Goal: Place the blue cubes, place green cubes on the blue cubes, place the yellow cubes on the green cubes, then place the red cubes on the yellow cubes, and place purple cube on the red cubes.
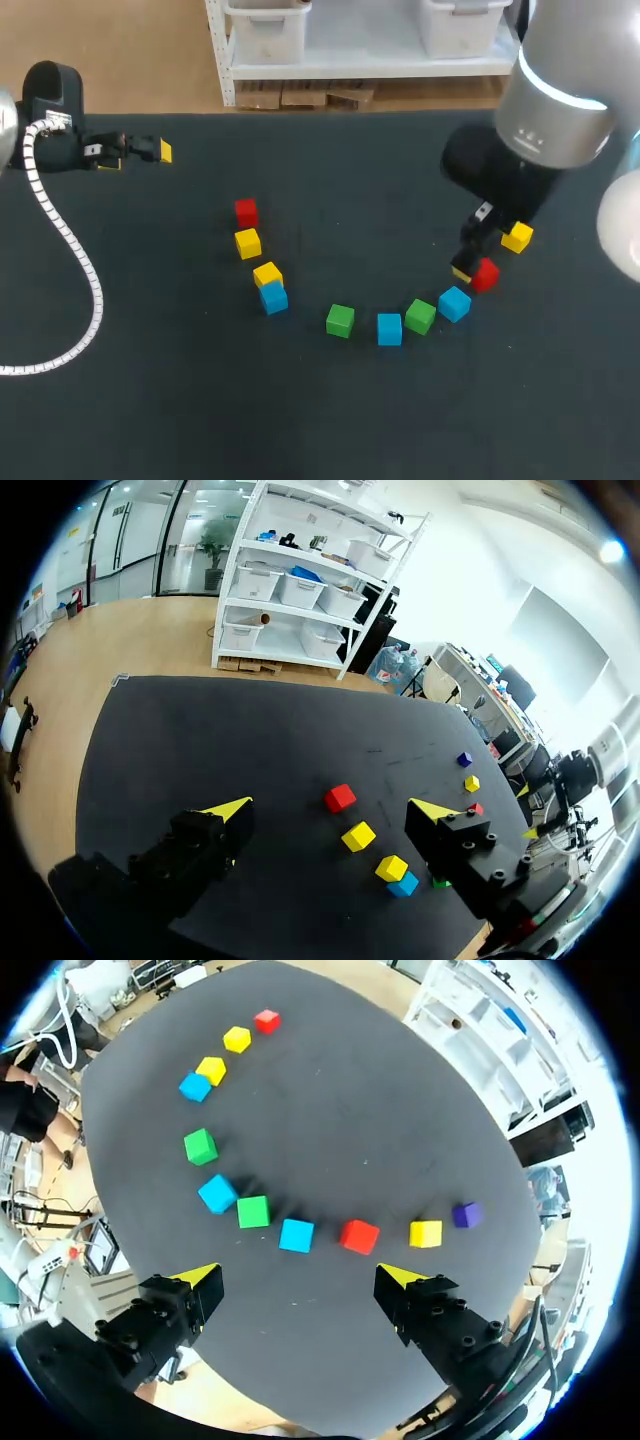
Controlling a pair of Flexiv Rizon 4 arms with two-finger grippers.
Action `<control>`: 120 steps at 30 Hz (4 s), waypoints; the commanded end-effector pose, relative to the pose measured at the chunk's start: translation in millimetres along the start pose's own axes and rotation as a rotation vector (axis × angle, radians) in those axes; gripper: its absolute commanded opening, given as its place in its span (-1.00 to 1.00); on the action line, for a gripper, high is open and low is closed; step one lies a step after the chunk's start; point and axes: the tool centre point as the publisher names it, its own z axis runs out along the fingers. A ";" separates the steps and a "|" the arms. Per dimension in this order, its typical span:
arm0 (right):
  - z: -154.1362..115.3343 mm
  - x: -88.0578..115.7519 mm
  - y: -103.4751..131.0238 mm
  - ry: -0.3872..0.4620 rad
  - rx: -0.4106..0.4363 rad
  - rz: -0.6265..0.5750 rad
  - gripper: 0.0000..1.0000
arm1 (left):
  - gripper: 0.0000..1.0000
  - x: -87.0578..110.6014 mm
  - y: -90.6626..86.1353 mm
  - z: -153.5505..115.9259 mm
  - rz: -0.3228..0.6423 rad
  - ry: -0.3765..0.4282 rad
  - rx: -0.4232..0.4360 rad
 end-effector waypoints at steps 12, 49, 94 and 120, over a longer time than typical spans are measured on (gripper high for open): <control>76.3 -4.6 10.2 0.081 -0.097 0.081 1.00 | 1.00 1.1 2.2 0.2 0.002 -0.006 0.011; 117.6 -14.3 -10.2 0.122 -0.095 0.079 -0.09 | 1.00 1.1 2.2 0.2 0.002 -0.006 0.011; 86.5 -111.4 -39.0 0.126 -0.082 -0.607 -1.00 | 1.00 1.1 2.2 0.2 0.002 -0.006 0.011; 120.5 -123.0 -51.5 0.155 -0.109 -0.656 -0.37 | 1.00 1.1 2.2 0.2 0.002 -0.006 0.011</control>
